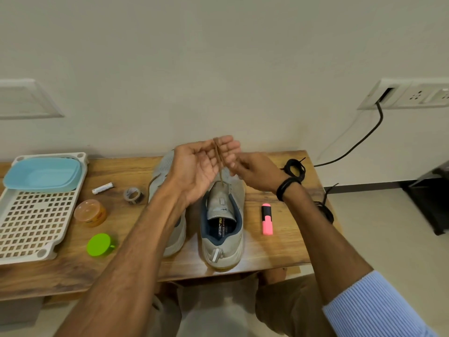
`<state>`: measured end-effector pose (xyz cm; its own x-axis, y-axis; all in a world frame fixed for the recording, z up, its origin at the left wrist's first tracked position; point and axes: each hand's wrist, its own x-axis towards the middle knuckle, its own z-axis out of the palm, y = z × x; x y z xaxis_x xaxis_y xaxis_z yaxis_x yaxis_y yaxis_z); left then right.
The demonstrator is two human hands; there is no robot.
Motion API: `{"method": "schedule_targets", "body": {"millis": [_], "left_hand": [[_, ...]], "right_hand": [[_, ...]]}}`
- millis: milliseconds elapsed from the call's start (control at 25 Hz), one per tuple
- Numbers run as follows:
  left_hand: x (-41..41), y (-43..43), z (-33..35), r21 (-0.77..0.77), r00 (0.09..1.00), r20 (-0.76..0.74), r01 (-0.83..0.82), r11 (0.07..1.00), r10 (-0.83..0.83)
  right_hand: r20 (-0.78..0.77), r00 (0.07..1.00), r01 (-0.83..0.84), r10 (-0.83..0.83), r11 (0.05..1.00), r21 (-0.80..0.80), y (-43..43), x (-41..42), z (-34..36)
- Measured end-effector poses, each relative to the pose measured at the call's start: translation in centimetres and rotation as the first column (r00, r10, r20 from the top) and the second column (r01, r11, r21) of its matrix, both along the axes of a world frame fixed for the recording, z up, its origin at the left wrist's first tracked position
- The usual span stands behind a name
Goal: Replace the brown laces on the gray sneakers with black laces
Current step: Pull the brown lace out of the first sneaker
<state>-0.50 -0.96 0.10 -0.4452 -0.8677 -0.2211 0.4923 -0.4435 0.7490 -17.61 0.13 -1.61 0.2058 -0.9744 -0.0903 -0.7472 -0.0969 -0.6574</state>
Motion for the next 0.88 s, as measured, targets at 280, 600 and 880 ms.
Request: {"method": "schedule_targets", "body": {"millis": [280, 600, 880], "left_hand": [[-0.7, 0.6, -0.7, -0.099, 0.86, 0.479, 0.249, 0.963, -0.173], [-0.6, -0.3, -1.5, -0.243, 0.834, 0.527, -0.036, 0.969, 0.164], [-0.7, 0.5, -0.4, -0.166, 0.977, 0.206, -0.019, 0.986, 0.054]], "right_hand": [[0.402, 0.896, 0.256, -0.19, 0.959, -0.119, 0.1, -0.1, 1.7], [0.395, 0.917, -0.144, 0.055, 0.969, 0.199, 0.5, 0.2, 1.8], [0.024, 0.995, 0.098, -0.097, 0.992, -0.085, -0.6, -0.2, 0.6]]}}
